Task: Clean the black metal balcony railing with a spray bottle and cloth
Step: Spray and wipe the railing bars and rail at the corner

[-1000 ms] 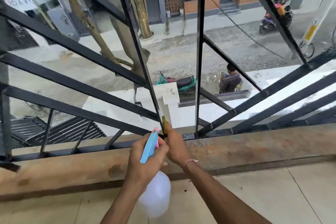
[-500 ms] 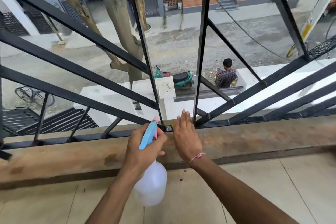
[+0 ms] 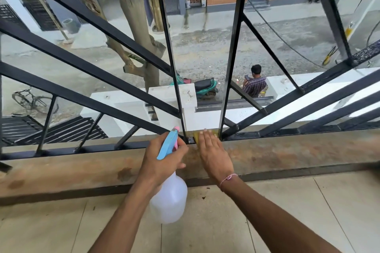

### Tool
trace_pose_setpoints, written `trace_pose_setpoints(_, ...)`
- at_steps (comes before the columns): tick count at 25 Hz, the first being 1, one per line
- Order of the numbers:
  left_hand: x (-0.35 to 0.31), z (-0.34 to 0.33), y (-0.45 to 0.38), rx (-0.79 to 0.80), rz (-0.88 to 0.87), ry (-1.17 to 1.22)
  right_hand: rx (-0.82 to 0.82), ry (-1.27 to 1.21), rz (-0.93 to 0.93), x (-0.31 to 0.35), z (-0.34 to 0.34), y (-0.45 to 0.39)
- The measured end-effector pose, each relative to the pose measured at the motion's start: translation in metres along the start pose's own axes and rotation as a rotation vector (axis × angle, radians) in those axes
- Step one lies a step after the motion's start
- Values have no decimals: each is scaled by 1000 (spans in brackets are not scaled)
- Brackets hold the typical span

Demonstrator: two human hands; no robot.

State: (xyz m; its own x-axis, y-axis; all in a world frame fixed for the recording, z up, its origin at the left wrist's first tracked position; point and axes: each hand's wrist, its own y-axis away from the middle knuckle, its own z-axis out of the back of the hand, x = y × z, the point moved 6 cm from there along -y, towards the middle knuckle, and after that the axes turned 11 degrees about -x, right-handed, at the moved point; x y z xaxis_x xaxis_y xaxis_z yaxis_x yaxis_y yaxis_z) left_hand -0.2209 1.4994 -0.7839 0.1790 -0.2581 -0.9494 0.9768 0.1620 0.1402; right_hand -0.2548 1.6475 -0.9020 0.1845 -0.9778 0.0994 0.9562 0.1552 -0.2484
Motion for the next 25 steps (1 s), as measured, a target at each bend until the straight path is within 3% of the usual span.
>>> trace_pose_setpoints(3,16,-8,5,81,95,-62,-48,-137,-104,10,3,6)
trace_pose_setpoints(6,28,-13,8,140,103,-161,-196,-499,-262,14,2,37)
trace_pose_setpoints(10,33,-18,9,160,68,-191,-393,-883,-900,-19,-11,64)
trace_pose_setpoints(12,31,-18,8,151,67,-189,-356,-940,-1112,-24,-30,50)
trace_pose_setpoints(16,29,-22,7,156,83,-143,-151,-1160,-880,2,-84,9)
trace_pose_setpoints(18,28,-23,8,161,96,-129,-100,-1125,-818,-1,-112,7)
trace_pose_setpoints(23,21,-20,14,160,74,-137,27,-967,-806,-24,-83,-13)
trace_pose_setpoints(25,19,-18,15,151,72,-144,-19,-918,-802,-21,-80,-11)
